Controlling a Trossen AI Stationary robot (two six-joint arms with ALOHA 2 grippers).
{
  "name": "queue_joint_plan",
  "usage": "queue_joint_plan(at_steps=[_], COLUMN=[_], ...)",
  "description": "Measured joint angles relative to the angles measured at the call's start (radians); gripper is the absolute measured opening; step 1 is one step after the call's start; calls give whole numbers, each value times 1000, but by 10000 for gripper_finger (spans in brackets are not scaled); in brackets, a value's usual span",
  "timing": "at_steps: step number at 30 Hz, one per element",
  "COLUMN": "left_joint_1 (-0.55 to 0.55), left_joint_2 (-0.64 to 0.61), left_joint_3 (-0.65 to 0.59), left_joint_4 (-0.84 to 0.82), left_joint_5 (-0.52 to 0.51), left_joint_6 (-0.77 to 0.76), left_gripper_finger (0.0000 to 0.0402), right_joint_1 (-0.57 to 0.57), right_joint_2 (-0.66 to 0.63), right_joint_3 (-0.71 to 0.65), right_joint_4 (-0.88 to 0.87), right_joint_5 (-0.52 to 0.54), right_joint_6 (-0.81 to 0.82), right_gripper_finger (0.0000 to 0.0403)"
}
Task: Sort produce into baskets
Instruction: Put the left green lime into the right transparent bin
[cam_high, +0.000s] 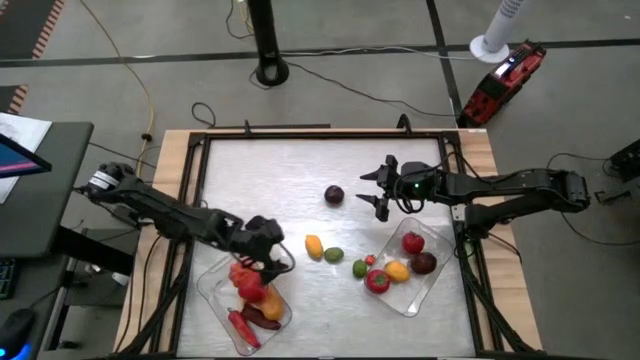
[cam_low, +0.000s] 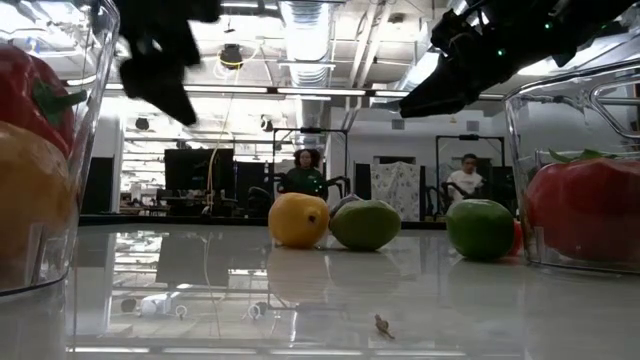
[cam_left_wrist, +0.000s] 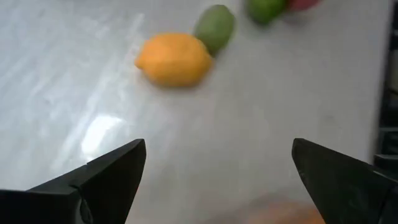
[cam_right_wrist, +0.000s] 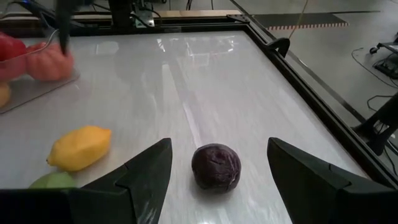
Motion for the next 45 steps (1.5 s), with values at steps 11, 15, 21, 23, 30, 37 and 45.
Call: queue_joint_plan(at_steps=[11, 15, 21, 23, 30, 37, 45], left_joint_1=[124, 154, 199, 206, 214, 215, 292], left_joint_2=[163, 124, 53, 18, -85, -97, -192], left_joint_3=[0, 0, 0, 0, 0, -63, -174], left_joint_4=[133, 154, 223, 272, 412, 731, 950], left_joint_5=[-16, -34, -82, -83, -232, -163, -2], left_joint_6=[321, 393, 534, 591, 800, 998, 1028], left_gripper_finger=[370, 356, 346, 346, 345, 345, 345], right_joint_1=[85, 136, 186, 208, 265, 284, 304], right_joint_2=[16, 60, 211, 272, 444, 605, 739], right_joint_3=[2, 18, 95, 135, 326, 567, 721], right_joint_4=[26, 32, -27, -64, -267, -538, -714], right_joint_5=[-16, -9, -48, -56, -57, -103, -141], right_joint_6=[12, 18, 43, 43, 48, 67, 118], right_gripper_finger=[292, 292, 292, 292, 292, 292, 292])
